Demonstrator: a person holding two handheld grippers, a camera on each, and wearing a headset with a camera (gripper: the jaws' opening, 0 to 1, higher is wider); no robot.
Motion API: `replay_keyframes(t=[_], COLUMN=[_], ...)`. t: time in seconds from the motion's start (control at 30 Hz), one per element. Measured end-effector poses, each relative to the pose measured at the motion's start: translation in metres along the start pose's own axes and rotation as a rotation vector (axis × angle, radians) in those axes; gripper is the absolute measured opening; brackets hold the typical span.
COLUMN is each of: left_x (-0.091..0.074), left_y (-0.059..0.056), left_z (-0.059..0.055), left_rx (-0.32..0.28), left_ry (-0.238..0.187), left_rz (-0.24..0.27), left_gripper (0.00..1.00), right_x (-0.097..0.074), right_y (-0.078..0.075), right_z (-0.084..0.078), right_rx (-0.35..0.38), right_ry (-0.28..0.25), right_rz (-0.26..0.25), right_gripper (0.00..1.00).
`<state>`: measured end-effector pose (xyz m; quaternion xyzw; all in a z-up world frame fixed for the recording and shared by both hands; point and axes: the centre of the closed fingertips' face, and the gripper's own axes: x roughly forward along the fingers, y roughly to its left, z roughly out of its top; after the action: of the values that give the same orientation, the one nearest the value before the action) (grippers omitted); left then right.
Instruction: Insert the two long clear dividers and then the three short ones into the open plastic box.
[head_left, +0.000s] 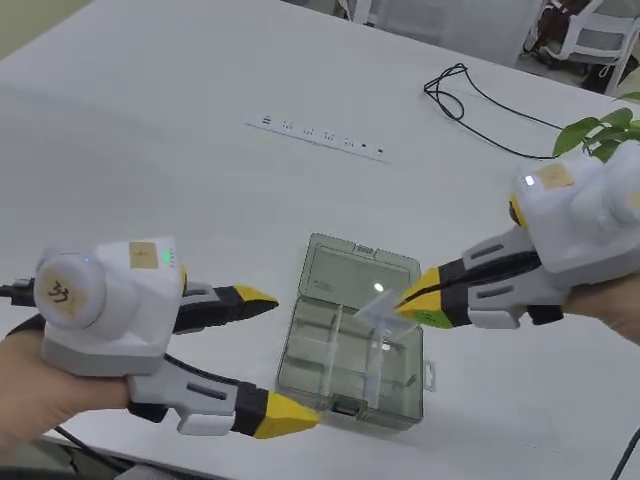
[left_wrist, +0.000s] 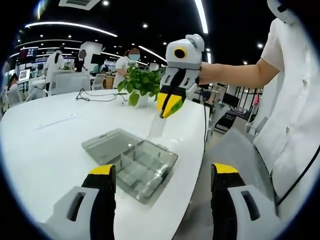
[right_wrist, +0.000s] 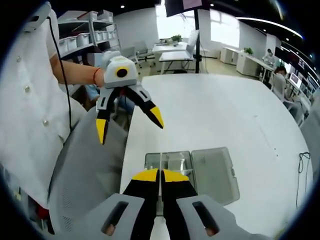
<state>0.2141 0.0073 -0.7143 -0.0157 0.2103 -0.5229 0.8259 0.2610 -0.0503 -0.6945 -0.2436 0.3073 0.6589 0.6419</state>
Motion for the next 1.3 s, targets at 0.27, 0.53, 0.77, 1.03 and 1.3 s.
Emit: replay_keyframes(t=[0.27,0.53,0.77,1.03,1.3], left_x=[0.0,0.001,0.003,0.004,0.005], left_y=[0.01,0.012,0.011,0.01,0.01], left_z=[-0.009,-0.014,-0.013,-0.015,-0.017], left_rx=[-0.007,-0.014,-0.019,-0.027,-0.031], left_ry=[0.022,0.038,0.039,0.041,0.045], left_rz=[0.036,0.043,0.036,0.03,0.027], left_gripper=[0.95,1.0,1.0,1.0,1.0], right_x=[0.02,0.033,0.032,0.036,0.041], right_y=[-0.011,-0.016,-0.023,-0.023,-0.02], right_z=[-0.022,-0.04,-0.046,-0.05,-0.049], right_rx=[0.02,0.039,0.035,0.03,-0.014], right_ry=[0.016,0.025,0.032,0.03,0.032], right_rz=[-0.003,-0.007,-0.018,-0.019,-0.018], right_gripper=[0.03,0.03,0.03,0.03,0.02])
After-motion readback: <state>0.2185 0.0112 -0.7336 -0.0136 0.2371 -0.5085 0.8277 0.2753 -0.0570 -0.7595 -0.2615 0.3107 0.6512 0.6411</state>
